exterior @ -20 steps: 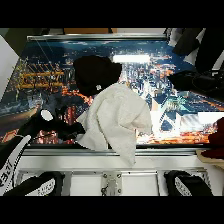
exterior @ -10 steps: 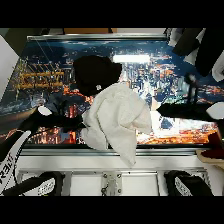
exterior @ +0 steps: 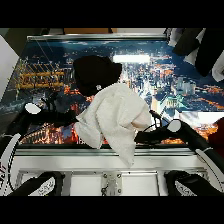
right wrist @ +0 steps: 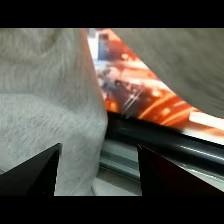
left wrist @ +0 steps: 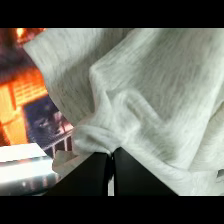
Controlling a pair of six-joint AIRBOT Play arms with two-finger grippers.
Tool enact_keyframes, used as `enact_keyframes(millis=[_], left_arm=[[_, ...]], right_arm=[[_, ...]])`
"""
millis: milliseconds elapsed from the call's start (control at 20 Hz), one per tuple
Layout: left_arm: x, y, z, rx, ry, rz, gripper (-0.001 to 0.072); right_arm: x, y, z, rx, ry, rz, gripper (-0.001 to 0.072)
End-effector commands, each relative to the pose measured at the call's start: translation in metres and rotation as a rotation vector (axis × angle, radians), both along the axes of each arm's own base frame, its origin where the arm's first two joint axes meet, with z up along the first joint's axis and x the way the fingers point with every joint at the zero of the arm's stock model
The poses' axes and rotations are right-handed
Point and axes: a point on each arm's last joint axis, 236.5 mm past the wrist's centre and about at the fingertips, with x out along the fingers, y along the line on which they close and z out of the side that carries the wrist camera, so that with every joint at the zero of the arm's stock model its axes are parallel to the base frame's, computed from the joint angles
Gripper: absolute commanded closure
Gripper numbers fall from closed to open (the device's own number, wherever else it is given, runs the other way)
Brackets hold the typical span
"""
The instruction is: Fold the clothes and pants, and hang the long-sleeved shirts on hangers.
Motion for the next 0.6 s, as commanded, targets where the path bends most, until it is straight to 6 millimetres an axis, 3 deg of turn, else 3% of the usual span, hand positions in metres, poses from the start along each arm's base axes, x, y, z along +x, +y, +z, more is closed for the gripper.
enact_keyframes(millis=[0,150,200,250,300,400,450,500,550], left_arm=[[0.001,0.003,0.002,0.007,-0.008,0.001,0.0691],[0.001,0.003,0.002,0.007,-0.008,0.001,0.0691],[0.001,0.003,0.002,0.007,-0.008,0.001,0.0691],[0.001,0.003,0.003,0.006,-0.009,0.003,0.0691],[0.006,0.005,0.013,0.006,-0.032,0.010,0.0691],[0.034,0.022,0.069,0.015,-0.180,0.054,0.0692],[0.048,0.033,0.112,0.027,-0.288,0.079,0.0691],[0.060,0.047,0.170,0.051,-0.428,0.103,0.0692],[0.063,0.058,0.227,0.076,-0.561,0.124,0.0692]], right_arm=[[-0.012,0.041,-0.017,0.044,0.045,0.013,0.0199],[-0.015,0.054,-0.020,0.038,0.037,0.055,0.0221],[-0.010,0.056,-0.017,0.043,0.014,0.066,0.0482],[-0.005,0.057,-0.011,0.049,-0.025,0.099,0.0696],[0.004,0.056,-0.002,0.048,-0.063,0.119,0.0697],[0.033,0.036,0.041,-0.007,-0.186,0.202,0.0698],[0.053,0.015,0.077,-0.061,-0.268,0.222,0.0698],[0.072,-0.008,0.120,-0.117,-0.360,0.216,0.0698],[0.089,-0.033,0.174,-0.169,-0.477,0.187,0.0698]])
